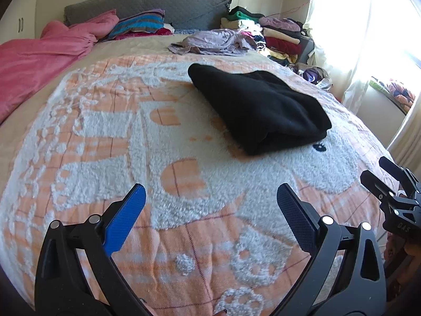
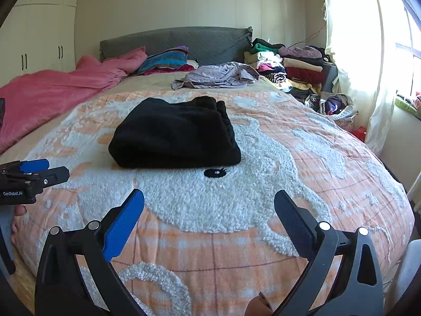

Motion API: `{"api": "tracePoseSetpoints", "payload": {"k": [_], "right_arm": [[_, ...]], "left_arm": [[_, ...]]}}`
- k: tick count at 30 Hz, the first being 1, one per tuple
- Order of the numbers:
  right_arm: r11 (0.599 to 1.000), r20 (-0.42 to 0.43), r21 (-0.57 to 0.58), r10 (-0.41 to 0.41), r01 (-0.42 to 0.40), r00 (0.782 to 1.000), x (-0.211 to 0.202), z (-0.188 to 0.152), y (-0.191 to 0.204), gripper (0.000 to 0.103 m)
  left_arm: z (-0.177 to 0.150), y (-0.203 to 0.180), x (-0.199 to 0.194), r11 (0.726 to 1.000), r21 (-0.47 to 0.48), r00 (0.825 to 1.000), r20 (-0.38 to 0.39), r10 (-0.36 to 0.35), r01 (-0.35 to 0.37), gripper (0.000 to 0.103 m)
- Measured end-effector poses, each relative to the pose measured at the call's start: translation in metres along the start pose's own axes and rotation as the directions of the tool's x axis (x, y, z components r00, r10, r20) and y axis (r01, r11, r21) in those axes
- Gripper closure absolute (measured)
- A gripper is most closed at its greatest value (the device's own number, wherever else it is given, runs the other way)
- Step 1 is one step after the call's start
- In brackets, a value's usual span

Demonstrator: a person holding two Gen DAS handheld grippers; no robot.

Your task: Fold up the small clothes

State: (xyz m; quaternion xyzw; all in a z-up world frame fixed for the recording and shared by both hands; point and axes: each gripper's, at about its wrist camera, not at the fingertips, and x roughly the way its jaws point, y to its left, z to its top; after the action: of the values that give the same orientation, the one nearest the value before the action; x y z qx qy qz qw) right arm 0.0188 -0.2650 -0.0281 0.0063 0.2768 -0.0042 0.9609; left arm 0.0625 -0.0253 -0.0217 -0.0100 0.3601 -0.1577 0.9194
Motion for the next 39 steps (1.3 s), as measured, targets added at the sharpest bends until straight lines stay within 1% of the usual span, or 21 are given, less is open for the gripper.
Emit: {"api": "tracePoseSetpoints", "payload": {"k": [4,17,23,39], "right_arm": [[1.000,-0.015,0.011,-0.002,0.002,1.000,0.002,-0.004,0.003,0.005],[1.000,-0.047,0.016,0.004,-0.003,0.999,0.010,-0.007,0.006,0.005],[1.000,-0.061,0.024,-0.006,0.007,0.998,0.014,-0.008,0.005,0.005],[0.999,-0.074,0.033,-0.011,0.013,0.997,0.017,-0.012,0.002,0.004]], "left_arm": [[-0.004,0.002,0.003,1.000,-0.007,1.000,-0.012,-0.002,0.002,0.010],[-0.005,0.001,0.002,1.000,-0.003,1.000,-0.010,0.010,-0.010,0.010],[-0.005,0.003,0.002,1.000,-0.003,1.000,-0.013,0.014,-0.014,0.010],[-0.004,0.006,0.001,0.999,-0.007,0.999,-0.016,0.031,-0.032,0.010]]}}
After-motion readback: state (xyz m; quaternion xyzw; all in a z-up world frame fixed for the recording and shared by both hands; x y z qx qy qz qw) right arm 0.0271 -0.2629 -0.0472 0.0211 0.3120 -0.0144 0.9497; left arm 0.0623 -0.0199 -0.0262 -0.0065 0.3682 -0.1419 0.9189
